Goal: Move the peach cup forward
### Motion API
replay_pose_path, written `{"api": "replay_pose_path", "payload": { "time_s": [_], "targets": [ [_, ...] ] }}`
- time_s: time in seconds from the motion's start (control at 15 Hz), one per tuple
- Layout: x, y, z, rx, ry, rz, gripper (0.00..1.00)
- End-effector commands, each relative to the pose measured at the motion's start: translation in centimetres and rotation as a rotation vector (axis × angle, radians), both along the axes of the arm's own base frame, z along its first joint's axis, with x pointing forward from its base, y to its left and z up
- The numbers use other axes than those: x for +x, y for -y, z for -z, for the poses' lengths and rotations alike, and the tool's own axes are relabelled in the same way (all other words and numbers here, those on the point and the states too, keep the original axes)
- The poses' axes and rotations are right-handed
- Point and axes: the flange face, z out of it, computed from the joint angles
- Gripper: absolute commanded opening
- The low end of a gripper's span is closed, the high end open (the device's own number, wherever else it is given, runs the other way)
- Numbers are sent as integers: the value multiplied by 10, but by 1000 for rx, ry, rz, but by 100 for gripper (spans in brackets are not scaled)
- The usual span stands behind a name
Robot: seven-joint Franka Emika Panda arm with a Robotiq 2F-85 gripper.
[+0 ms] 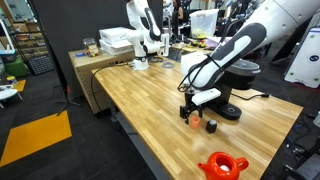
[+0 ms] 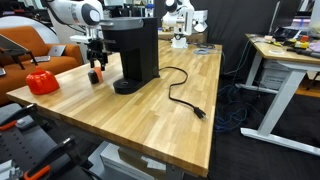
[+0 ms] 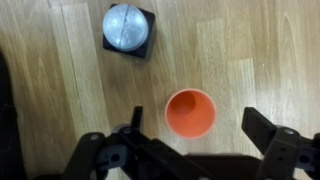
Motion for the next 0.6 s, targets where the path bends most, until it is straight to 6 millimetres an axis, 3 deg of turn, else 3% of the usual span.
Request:
{"api": "replay_pose_path", "payload": {
  "time_s": [0.0, 0.07, 0.13, 0.33, 0.53],
  "targets": [
    [8, 4, 1, -9, -22, 27, 85],
    [9, 6, 2, -7, -30, 30, 73],
    [9, 6, 3, -9, -33, 32, 70],
    [8, 6, 2, -7, -41, 33, 48],
    [7, 6, 2, -7, -46, 33, 36]
  ]
}}
